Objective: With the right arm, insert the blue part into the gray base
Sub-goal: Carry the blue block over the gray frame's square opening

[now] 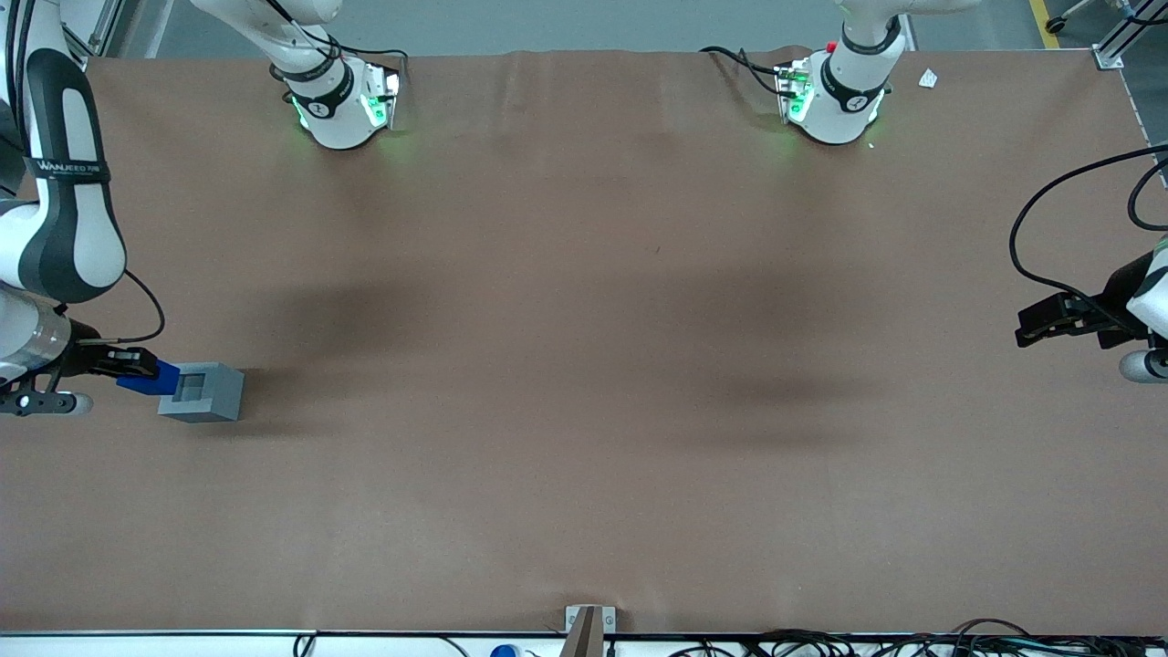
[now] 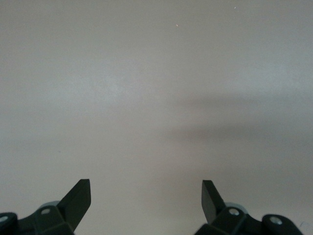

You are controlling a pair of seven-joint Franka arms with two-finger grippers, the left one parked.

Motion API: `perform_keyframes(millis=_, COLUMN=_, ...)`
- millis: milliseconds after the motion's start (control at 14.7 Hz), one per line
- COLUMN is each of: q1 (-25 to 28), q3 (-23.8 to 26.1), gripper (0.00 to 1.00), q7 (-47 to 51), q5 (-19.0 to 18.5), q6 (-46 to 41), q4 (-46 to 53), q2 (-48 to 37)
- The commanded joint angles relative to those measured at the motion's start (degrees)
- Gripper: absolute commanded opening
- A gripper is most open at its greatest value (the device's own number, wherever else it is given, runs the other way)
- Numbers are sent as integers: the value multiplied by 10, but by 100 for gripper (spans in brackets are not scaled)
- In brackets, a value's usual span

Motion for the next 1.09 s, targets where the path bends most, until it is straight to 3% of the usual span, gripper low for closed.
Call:
perform_keyframes(millis=0, q1=-10, q3=9, gripper=1, q7=-18, q5=26, q6=7, q4=-7, q2=0)
perform_keyframes(millis=136, q1=-12, q3=8, gripper=0, q7=-57, q5=49, q6=9, q4=-5, q2=8)
perform_keyframes(millis=1020, q1=-18, q3=6, gripper=1, q7=-48, q5=50, q6=18, q4=-8, q2=24)
